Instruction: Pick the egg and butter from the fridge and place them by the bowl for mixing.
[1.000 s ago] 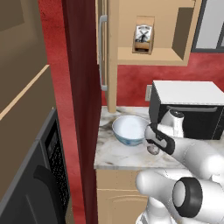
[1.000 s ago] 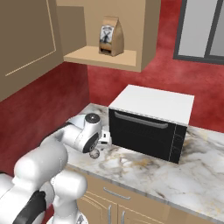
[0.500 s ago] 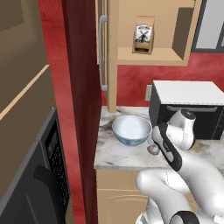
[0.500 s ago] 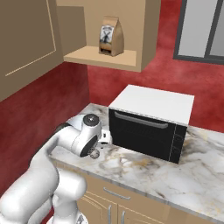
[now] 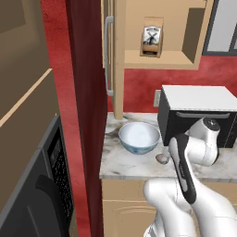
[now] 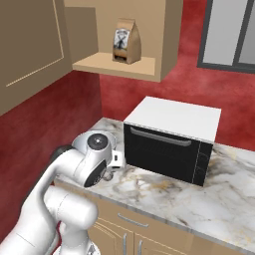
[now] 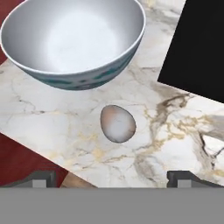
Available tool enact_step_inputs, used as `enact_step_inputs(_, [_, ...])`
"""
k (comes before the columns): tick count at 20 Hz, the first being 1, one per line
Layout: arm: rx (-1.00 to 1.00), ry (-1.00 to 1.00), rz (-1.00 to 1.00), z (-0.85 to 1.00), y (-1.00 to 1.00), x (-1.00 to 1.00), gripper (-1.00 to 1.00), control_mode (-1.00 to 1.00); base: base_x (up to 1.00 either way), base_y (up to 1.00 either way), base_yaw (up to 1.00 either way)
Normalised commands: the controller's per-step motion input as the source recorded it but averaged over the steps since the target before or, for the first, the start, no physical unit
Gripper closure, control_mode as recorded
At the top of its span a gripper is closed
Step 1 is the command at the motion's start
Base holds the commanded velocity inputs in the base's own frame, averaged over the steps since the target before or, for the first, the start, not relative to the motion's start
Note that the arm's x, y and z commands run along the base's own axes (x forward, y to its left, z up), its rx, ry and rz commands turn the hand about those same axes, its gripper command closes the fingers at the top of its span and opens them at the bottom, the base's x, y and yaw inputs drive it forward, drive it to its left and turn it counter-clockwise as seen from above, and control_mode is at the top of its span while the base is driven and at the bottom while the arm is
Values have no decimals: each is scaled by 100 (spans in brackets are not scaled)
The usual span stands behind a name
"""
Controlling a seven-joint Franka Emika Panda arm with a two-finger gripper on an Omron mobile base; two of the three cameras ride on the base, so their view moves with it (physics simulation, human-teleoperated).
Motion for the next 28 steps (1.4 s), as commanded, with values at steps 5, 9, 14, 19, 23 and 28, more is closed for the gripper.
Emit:
enact_step_inputs(5, [0,-8,9,47,-6,-48,-100,-100,0,0,0])
enact_step_inputs(9, [-1,-4,2,55,0,-46,-100,-100,0,0,0])
enact_step_inputs(14, [-9,0,0,54,-1,-43,-100,-100,0,0,0])
enact_step_inputs(19, [-16,0,-8,31,0,-47,-100,-100,0,0,0])
enact_step_inputs(23, [-4,0,-1,18,0,-43,-100,-100,0,0,0])
enact_step_inputs(28, [-1,0,0,6,0,-16,-100,-100,0,0,0])
